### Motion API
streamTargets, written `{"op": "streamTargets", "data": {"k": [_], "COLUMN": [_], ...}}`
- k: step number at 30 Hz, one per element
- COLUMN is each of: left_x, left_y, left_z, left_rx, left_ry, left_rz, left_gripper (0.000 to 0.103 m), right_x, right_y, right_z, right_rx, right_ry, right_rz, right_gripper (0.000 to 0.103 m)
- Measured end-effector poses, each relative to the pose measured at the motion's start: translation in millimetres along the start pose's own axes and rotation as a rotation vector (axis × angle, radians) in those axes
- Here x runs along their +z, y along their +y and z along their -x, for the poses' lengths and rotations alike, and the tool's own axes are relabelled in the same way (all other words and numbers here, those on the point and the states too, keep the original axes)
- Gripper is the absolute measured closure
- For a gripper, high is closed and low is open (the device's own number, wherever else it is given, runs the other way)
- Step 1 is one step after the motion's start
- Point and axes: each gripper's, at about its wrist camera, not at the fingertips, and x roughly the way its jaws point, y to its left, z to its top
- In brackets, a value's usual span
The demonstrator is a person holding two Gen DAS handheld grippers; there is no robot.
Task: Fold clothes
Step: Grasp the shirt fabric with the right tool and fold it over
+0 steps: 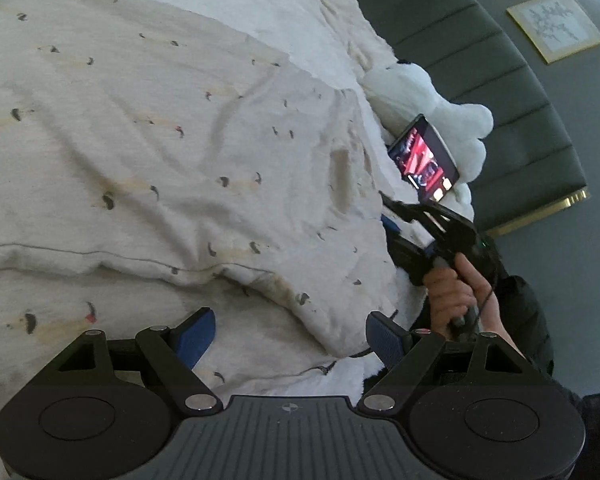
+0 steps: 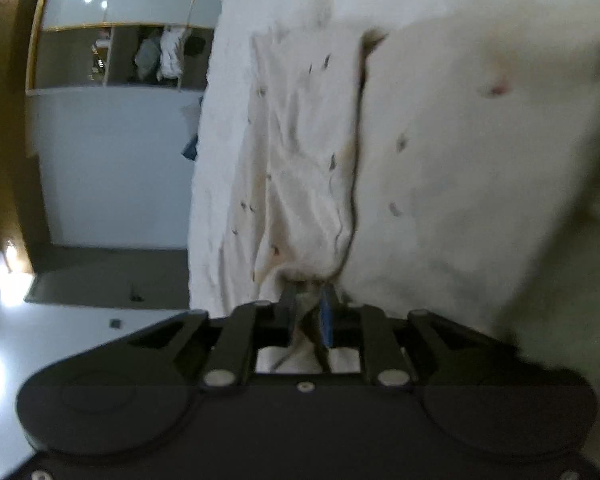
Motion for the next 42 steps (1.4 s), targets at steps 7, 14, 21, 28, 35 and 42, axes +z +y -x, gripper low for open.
{"op": "streamTargets", "data": {"k": [7,14,21,28,35,42], "left_x": [2,5,7,10,9,11], "left_y": [14,44,46,40,36,20], "left_z": [-7,6,19,27,21,50], "left_rx": [-0.009,-0.046,0.003,0.046,0.056,0.062], "left_ry": [-0.046,-0.138,-0.168,-0.176,-0.145,-0.142], "left_rz": [0.129,0.277,0.268,0.232,0.187,0.044], "left_gripper": [0.023,0.028,0.033,0.026,0.024,0.025], "right_x": [4,5,8,0,-3,25], "right_y": [-1,-4,-12,-6,30,102], "right_z": [3,7,16,32,2,7], "right_rx": [-0.023,-0.113,-0.17,-0.104,-0.18,-0.259], "right_ry": [-0.033,-0.202,-0.285,-0.202,-0.008,0.014], "right_rz": [-0.093,-0.058,-0.04,-0.014,0.221,0.578], "right_gripper": [0.052,0.103,0.101,0.063,0.101,0.088]}}
